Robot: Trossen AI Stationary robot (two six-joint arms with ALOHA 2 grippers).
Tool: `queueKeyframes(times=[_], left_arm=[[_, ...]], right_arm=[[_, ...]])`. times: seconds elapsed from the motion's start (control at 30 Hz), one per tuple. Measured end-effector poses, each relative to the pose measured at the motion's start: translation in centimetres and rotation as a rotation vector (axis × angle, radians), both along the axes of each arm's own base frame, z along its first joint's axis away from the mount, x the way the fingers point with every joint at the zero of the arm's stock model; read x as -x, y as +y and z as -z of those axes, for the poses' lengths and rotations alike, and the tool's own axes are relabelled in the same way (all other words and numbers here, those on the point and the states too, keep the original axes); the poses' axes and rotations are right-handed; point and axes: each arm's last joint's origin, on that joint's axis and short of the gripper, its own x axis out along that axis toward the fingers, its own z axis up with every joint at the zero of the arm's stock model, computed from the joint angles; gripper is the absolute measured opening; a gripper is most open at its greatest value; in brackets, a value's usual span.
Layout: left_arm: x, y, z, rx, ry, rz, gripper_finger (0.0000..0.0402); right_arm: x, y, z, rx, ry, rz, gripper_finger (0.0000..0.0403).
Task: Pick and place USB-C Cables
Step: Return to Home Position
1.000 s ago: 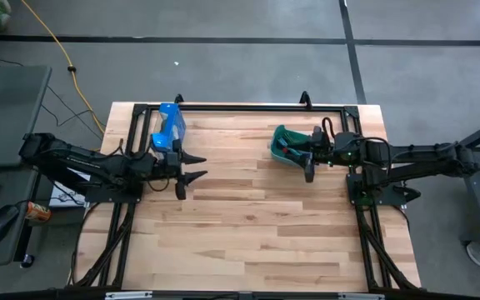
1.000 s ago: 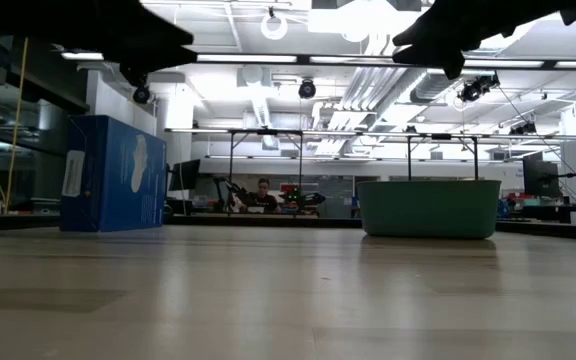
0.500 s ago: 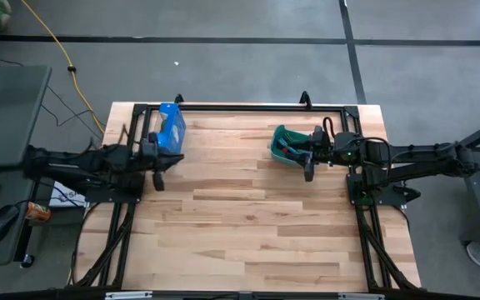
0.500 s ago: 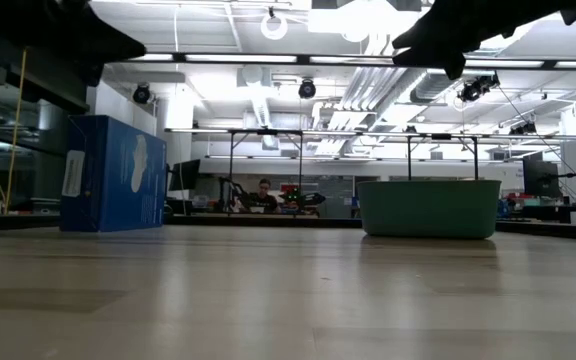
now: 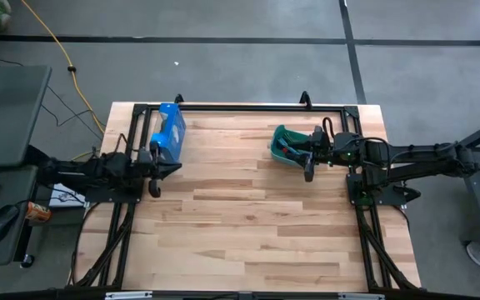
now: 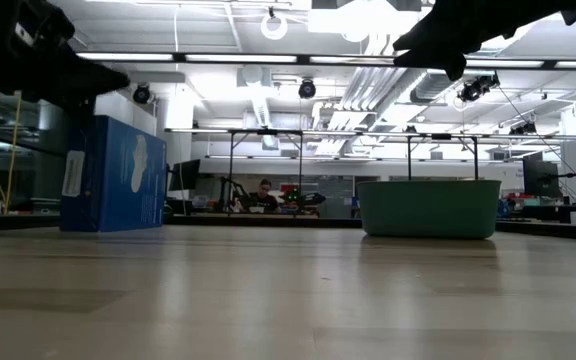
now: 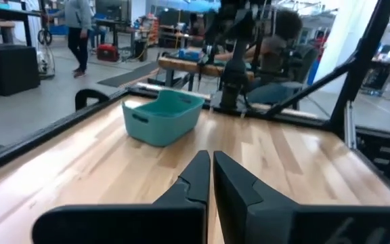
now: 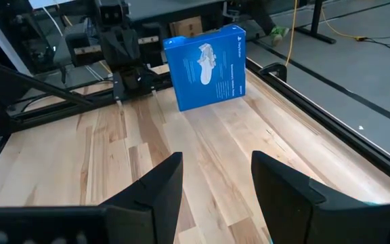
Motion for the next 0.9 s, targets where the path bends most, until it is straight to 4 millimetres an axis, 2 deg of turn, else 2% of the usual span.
queueKeyframes(times=[0.07,0.23,0.57,0.7,0.83,0.9], left_arm=[[-0.2,0.0,0.9,0.001,0.018,0.001,0.0],[-0.7,-0.1,1.2,-0.015,-0.028,0.041,0.0],[-0.7,0.0,1.1,-0.039,-0.041,0.009,0.0003],[-0.7,0.0,1.1,-0.039,-0.041,0.009,0.0003],[-0.7,0.0,1.1,-0.039,-0.041,0.009,0.0003],[-0.7,0.0,1.1,-0.039,-0.041,0.008,0.0003]], right_arm=[[0.0,0.0,0.0,0.0,0.001,0.0,0.0167],[0.1,0.0,0.2,-0.001,0.023,0.0,0.0167],[0.6,0.0,1.5,-0.034,0.16,0.008,0.0163],[1.0,0.1,1.8,-0.027,0.203,0.005,0.0118],[1.9,0.2,1.3,-0.023,0.188,-0.01,0.0021],[2.5,0.2,1.0,-0.028,0.157,-0.02,0.0014]])
